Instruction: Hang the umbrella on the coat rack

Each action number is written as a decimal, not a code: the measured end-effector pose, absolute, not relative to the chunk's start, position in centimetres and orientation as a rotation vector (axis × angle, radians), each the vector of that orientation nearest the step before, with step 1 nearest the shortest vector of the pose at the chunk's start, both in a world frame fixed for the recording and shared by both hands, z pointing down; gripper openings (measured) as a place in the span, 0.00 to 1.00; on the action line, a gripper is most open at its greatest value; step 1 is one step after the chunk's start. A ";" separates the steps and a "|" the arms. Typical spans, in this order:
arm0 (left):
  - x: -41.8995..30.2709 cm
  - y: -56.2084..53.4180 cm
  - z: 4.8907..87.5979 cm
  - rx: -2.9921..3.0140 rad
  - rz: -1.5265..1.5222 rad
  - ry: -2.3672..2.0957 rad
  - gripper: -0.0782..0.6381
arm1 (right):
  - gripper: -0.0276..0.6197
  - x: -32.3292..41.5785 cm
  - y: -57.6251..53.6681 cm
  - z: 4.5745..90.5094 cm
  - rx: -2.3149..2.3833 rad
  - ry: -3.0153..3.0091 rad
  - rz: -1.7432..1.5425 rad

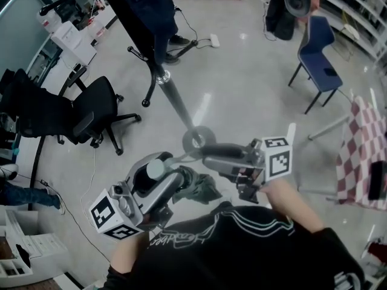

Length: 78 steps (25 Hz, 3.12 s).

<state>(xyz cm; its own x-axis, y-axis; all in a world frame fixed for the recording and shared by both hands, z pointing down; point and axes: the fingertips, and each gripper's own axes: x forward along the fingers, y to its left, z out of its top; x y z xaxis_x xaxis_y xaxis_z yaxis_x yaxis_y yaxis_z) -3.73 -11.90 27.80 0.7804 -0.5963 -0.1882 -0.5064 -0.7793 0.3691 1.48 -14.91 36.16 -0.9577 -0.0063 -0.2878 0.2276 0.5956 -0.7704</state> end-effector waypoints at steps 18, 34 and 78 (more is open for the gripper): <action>-2.5 -16.8 30.0 2.633 -0.409 -0.916 0.31 | 0.19 1.9 -20.8 38.6 0.263 2.552 -1.412; -4.0 -17.7 30.4 2.604 -0.410 -0.972 0.31 | 0.08 0.8 -21.1 37.1 0.251 2.589 -1.330; -18.1 -29.0 37.2 2.561 -0.231 -0.787 0.32 | 0.07 -9.6 -31.2 35.4 -0.403 2.595 -1.083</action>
<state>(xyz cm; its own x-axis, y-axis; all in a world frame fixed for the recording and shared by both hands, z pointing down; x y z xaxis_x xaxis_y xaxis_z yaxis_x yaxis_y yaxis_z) -18.09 -29.01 37.24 0.8233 -0.5670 -0.0273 -0.4920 -0.7367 0.4639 -9.59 -31.16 35.40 -0.9157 -0.3664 -0.1654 -0.1401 0.6764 -0.7231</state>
